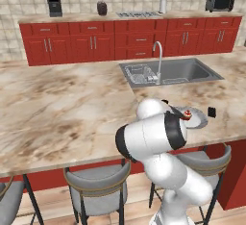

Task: Take the cinnamon bottle from the cabinet and place it on the dining table, next to the plate with the cupcake. Then take the chocolate from the dining counter and place it on the cupcake plate.

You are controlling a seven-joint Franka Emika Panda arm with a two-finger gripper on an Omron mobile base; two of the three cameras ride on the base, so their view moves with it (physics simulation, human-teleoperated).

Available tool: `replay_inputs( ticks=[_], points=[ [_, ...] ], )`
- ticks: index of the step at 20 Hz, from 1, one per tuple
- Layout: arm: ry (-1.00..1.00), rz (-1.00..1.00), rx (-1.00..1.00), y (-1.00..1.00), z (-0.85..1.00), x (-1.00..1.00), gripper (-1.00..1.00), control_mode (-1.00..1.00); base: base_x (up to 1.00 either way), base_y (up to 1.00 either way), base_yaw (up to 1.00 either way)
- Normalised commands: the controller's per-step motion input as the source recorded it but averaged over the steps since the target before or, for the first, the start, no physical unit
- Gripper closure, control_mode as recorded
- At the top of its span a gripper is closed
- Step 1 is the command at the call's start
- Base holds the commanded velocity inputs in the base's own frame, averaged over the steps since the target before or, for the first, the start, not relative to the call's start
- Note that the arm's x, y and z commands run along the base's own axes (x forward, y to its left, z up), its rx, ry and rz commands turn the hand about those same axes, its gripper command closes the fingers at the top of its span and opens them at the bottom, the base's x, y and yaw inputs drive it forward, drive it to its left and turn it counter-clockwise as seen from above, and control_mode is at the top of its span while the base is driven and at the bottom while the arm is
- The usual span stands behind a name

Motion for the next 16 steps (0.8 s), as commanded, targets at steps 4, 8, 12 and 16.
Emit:
replay_inputs(
  ticks=[4,8,12,16],
  points=[
    [-0.04,-0.06,0.00,0.00,-0.33,0.01,1.00,-1.00,0.00,0.00,0.00],
    [-0.04,-0.06,0.00,0.00,-0.14,0.03,-1.00,-1.00,0.00,0.00,0.00],
    [0.00,-0.08,0.00,0.00,0.08,0.10,-1.00,-1.00,0.00,0.00,0.00],
    [0.00,-0.07,0.00,0.00,0.49,0.14,-1.00,-1.00,0.00,0.00,0.00]
  ],
)
